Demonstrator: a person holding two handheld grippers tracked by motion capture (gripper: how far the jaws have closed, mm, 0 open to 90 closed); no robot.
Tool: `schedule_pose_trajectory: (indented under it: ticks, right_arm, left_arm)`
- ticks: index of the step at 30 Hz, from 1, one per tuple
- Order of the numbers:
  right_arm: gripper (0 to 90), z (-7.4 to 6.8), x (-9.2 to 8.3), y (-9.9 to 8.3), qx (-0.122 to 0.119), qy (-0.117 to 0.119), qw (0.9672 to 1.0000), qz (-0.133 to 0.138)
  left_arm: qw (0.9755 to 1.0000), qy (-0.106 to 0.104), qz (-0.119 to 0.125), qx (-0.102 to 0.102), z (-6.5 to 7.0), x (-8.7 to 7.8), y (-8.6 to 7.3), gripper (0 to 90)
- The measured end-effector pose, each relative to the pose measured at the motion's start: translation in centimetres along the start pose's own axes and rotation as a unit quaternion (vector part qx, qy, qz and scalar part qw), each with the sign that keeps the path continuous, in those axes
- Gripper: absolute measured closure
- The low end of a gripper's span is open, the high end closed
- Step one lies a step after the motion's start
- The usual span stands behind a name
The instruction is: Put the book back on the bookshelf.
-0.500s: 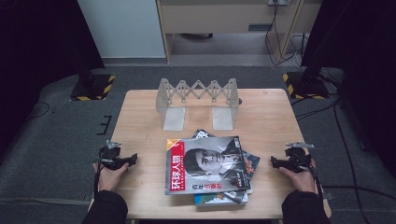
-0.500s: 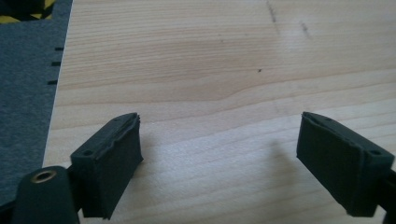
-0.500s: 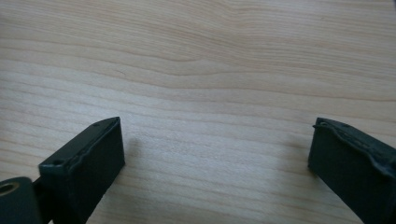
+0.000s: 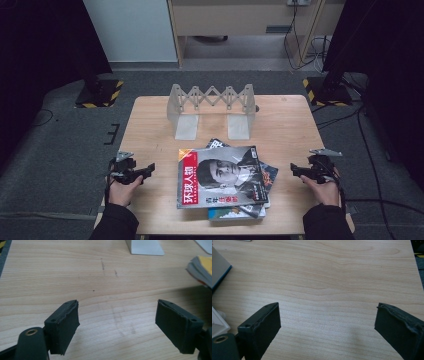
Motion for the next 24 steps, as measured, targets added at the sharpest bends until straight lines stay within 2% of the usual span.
schedule_pose_trajectory:
  ticks: [6,11,18,24]
  right_arm:
    - [7.3,-0.6,-0.9,0.5,0.001,0.005,1.0,0.004]
    - [7.3,-1.7,-2.2,1.4,0.009,0.016,0.9996,0.02]
    - [7.2,-2.7,-2.8,2.0,0.003,0.029,0.9993,0.022]
    - [7.2,-4.6,-3.6,2.8,-0.004,0.05,0.9981,0.036]
  left_arm:
    - [0.9996,-0.02,0.019,-0.004,1.2,-0.9,0.6,18.7]
    - [0.9986,-0.037,0.037,0.005,2.7,-1.8,1.2,18.6]
    - [0.998,-0.049,0.037,0.013,4.1,-2.0,1.2,18.2]
    - [0.9969,-0.068,0.036,0.016,5.4,-2.3,0.9,21.3]
Point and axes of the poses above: each handheld gripper's, and its own axes: x roughly forward along the jaws, y roughly out of its top, z roughly to its right, the point moved 10 cm from there along x, roughly forward along the jaws, and after that the axes turned 6 degrees about -y, right-handed, at the moved point
